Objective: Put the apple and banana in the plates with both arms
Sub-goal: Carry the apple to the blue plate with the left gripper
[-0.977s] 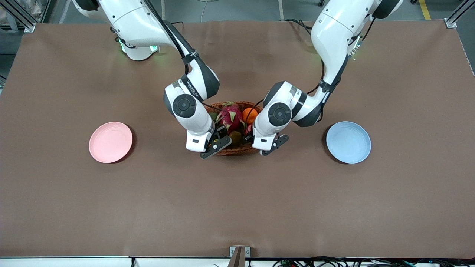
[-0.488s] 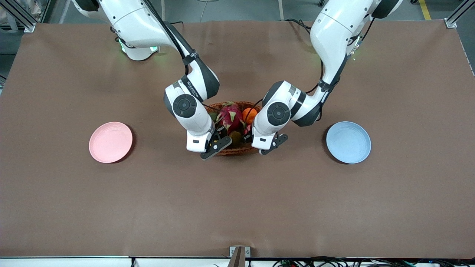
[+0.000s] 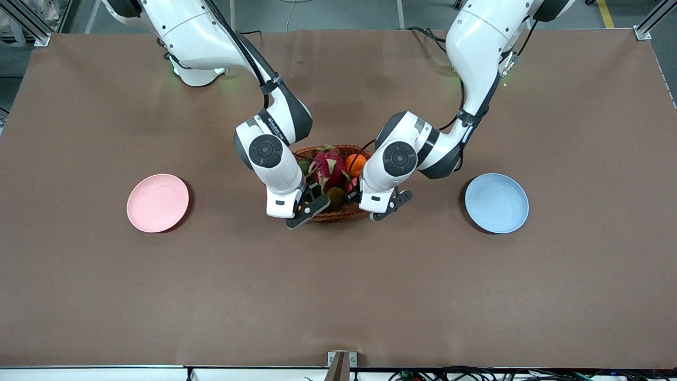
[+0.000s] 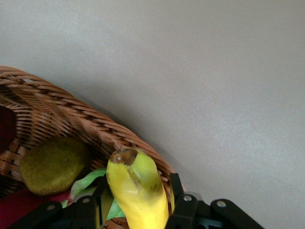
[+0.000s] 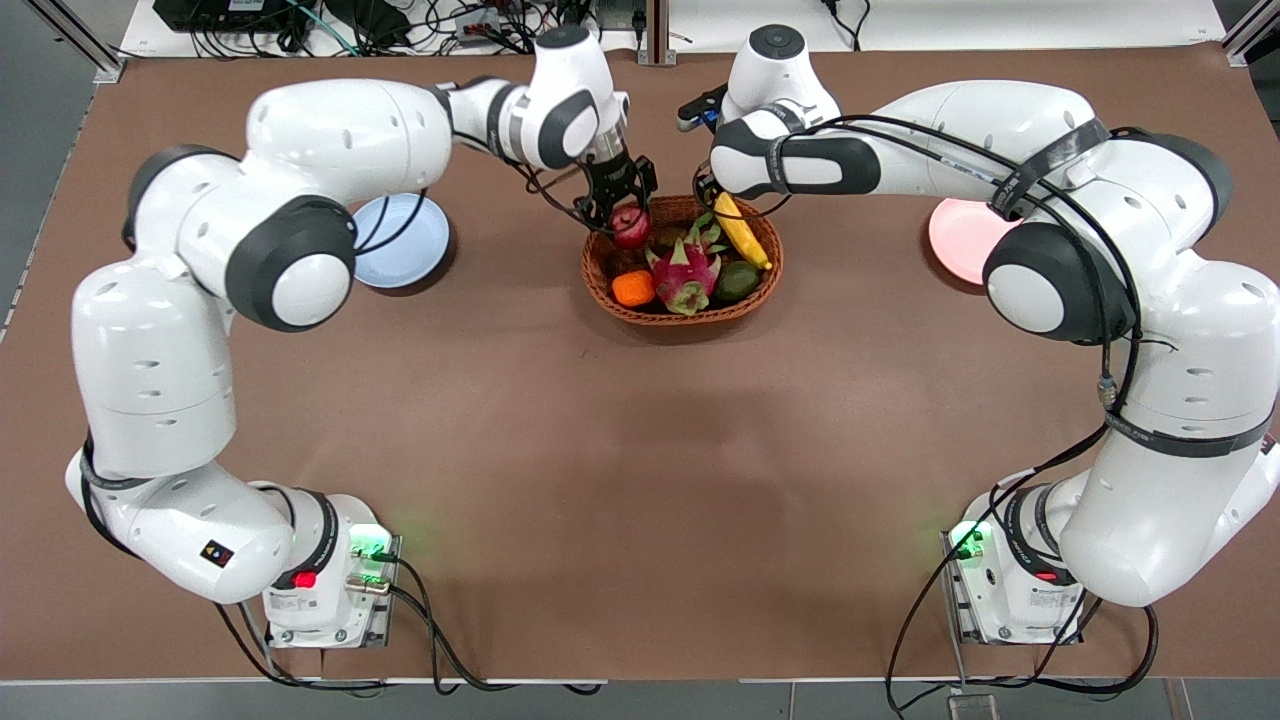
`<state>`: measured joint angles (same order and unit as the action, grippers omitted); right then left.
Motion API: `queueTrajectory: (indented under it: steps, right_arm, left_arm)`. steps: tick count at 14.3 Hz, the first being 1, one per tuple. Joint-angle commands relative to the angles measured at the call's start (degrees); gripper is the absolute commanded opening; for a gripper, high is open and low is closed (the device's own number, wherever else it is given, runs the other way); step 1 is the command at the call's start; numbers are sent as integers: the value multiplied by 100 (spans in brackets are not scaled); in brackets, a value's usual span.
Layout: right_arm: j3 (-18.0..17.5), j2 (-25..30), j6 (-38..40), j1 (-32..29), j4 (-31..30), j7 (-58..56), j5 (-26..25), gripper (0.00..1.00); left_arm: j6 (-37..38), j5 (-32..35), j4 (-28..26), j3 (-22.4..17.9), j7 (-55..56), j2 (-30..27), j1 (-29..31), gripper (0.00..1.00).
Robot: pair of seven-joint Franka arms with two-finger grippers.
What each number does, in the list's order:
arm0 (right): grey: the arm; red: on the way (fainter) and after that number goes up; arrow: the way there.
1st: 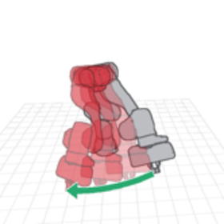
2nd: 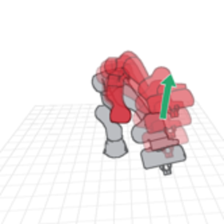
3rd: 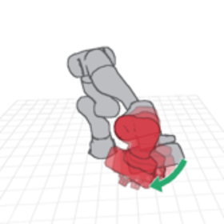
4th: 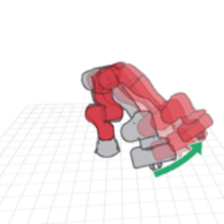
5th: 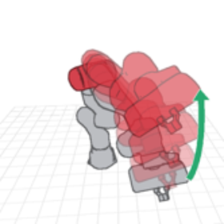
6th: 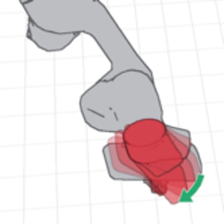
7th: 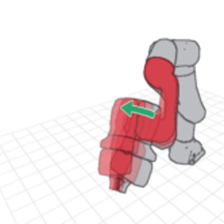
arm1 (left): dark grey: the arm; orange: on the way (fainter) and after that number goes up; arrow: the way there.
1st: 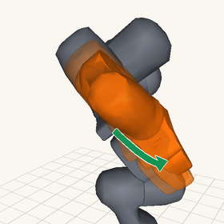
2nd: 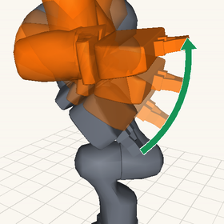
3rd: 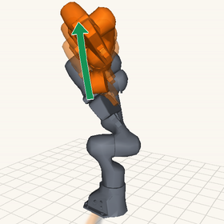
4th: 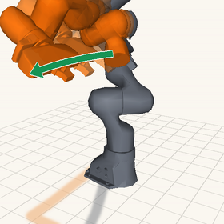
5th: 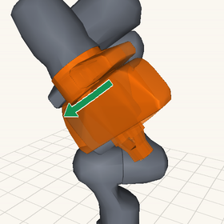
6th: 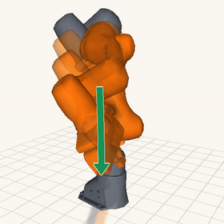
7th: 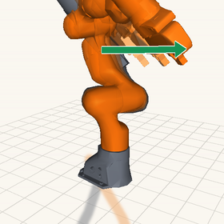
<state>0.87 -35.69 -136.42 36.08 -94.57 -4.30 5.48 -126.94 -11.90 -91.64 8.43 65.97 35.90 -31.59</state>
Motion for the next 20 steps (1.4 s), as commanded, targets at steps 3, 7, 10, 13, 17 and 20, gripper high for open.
queueTrajectory:
  steps: [3, 7, 10, 13, 17, 20]
  right_arm:
    - [27, -52, -16, 40, 97, -88, -56, 31]
    - [27, -43, 36, 57, 263, -88, -56, 19]
    - [27, 1, 80, 40, 325, -114, -47, 13]
    - [27, 45, 552, 5, 534, -114, -38, 10]
    - [45, 54, 2151, -39, 1325, -114, 23, 7]
    - [62, 220, 2864, -214, 1573, -71, 32, 6]
  left_arm:
    - [511, -14, -135, -52, -84, -812, 468, 44]
    - [1108, 467, -196, -70, -1102, -1190, 1179, 44]
    - [1373, 707, -371, -61, -1901, -1366, 1803, 44]
    - [1427, 812, -784, -52, -2746, -1446, 2462, 45]
    - [1243, 1110, -1294, -44, -2880, -1376, 2877, 45]
    - [918, 1444, -1689, -44, -2888, -1367, 3061, 46]
